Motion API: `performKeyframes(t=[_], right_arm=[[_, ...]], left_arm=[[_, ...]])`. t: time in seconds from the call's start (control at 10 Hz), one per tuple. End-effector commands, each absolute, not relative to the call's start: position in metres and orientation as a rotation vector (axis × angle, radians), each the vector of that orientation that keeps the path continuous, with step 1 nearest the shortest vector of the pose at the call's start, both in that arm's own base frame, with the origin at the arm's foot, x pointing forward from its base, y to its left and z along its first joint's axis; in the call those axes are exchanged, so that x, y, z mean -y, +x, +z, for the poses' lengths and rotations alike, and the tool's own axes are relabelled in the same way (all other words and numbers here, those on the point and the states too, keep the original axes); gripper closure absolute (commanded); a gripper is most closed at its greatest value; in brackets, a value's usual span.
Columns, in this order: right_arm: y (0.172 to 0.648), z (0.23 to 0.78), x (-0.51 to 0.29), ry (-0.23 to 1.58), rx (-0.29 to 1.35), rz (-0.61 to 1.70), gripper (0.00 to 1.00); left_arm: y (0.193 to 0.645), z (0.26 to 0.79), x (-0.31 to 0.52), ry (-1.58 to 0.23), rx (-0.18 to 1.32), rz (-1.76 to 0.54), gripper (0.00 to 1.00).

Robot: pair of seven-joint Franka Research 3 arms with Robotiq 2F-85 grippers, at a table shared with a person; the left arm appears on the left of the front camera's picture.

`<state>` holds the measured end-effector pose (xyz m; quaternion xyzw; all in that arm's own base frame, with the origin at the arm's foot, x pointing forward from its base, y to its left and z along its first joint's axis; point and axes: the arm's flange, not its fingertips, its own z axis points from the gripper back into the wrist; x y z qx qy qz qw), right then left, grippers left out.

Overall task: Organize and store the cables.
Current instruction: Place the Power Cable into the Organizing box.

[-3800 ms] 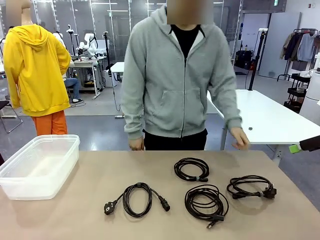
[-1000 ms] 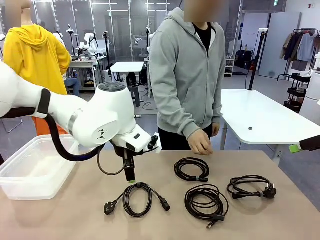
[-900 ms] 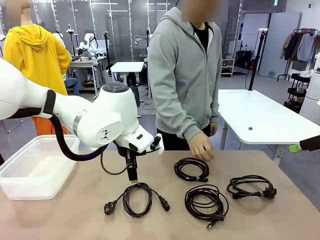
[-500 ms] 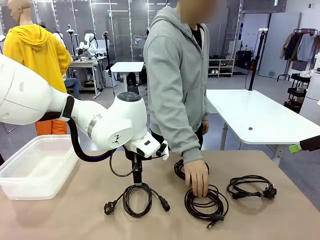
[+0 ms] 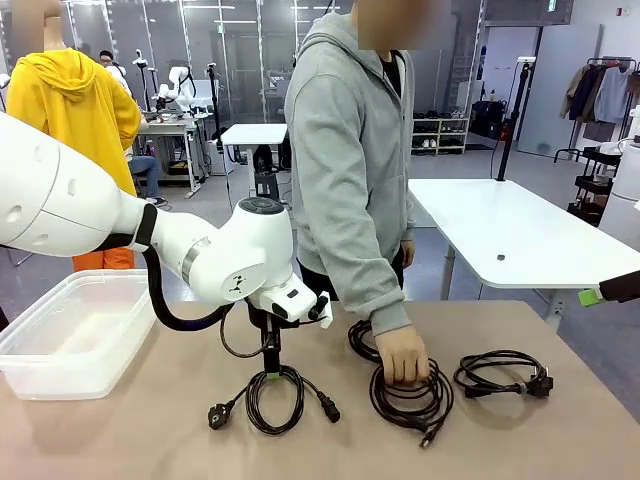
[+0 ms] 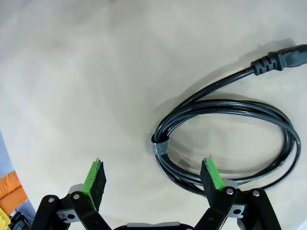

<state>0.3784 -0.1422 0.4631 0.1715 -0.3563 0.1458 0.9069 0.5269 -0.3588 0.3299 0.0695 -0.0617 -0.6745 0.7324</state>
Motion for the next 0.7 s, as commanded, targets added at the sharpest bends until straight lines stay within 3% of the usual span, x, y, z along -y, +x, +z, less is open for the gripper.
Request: performKeyframes(t=[0.0, 0.3, 0.4, 0.5, 0.6], right_arm=[[0.378, 0.464, 0.142, 0.349, 0.727, 0.298, 0.00], [0.378, 0.464, 0.142, 0.349, 0.727, 0.298, 0.00], [0.378, 0.464, 0.142, 0.349, 0.727, 0.298, 0.00], [0.378, 0.464, 0.142, 0.349, 0.727, 0.298, 0.00], [0.378, 0.464, 0.142, 0.349, 0.727, 0.298, 0.00]], left_arm=[[0.536, 0.325, 0.361, 0.084, 0.130, -1.522, 0.00], [0.541, 0.315, 0.370, 0.024, 0.126, -1.558, 0.00], [0.543, 0.314, 0.370, 0.016, 0.120, -1.545, 0.18], [0.544, 0.312, 0.371, 0.021, 0.103, -1.548, 0.60], [0.544, 0.313, 0.371, 0.022, 0.095, -1.547, 0.78]])
